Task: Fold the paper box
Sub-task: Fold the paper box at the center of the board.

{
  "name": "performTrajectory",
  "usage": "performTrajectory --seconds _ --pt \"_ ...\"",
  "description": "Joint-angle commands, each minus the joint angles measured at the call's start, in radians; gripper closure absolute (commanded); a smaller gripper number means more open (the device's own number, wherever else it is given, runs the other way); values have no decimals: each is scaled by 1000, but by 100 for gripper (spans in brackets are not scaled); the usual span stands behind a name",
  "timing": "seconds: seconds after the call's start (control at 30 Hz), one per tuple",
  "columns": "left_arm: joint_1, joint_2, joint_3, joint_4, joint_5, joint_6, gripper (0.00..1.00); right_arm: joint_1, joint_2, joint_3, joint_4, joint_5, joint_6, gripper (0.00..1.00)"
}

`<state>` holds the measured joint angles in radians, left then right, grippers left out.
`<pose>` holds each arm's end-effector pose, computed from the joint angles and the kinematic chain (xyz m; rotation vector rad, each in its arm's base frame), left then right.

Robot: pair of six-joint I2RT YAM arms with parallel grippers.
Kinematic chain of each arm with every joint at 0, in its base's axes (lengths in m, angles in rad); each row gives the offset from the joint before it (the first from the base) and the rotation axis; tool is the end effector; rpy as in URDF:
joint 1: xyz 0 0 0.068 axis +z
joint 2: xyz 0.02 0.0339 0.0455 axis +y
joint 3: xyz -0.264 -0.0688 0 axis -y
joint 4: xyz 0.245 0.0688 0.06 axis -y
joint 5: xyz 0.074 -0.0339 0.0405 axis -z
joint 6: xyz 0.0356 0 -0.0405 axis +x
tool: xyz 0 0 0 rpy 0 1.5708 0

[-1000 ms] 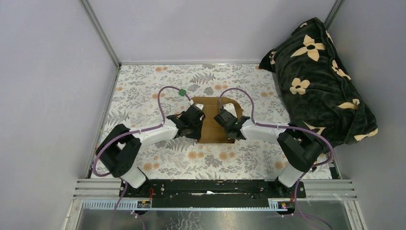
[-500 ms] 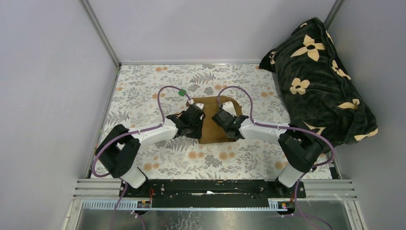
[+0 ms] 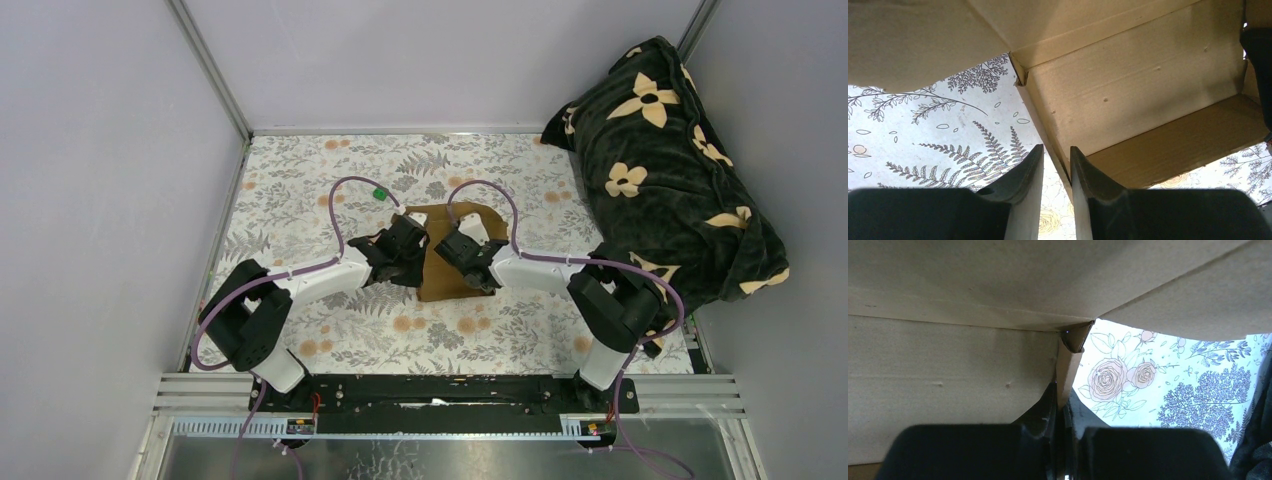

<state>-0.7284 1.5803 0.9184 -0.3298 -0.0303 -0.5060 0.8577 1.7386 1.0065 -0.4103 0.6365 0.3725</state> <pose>0.2340 -0.2073 0.1825 0.2791 2.6061 -0.4195 0.2313 0.2350 0.1613 -0.4120 2.3850 -0.3465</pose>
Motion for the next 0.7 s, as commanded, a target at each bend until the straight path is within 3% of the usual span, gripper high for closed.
performTrajectory --seconds 0.0,0.27,0.37,0.67 --pt "5 -19 27 -9 -17 16 69 7 -16 -7 -14 -30 -18 99" --pt "5 -19 27 -11 -11 23 69 7 -59 -52 31 -122 21 87" --pt "4 -20 26 -8 -11 24 69 7 -68 -62 28 -136 41 73" --pt "5 -29 19 -9 -12 24 69 4 -119 -88 23 -135 88 55"
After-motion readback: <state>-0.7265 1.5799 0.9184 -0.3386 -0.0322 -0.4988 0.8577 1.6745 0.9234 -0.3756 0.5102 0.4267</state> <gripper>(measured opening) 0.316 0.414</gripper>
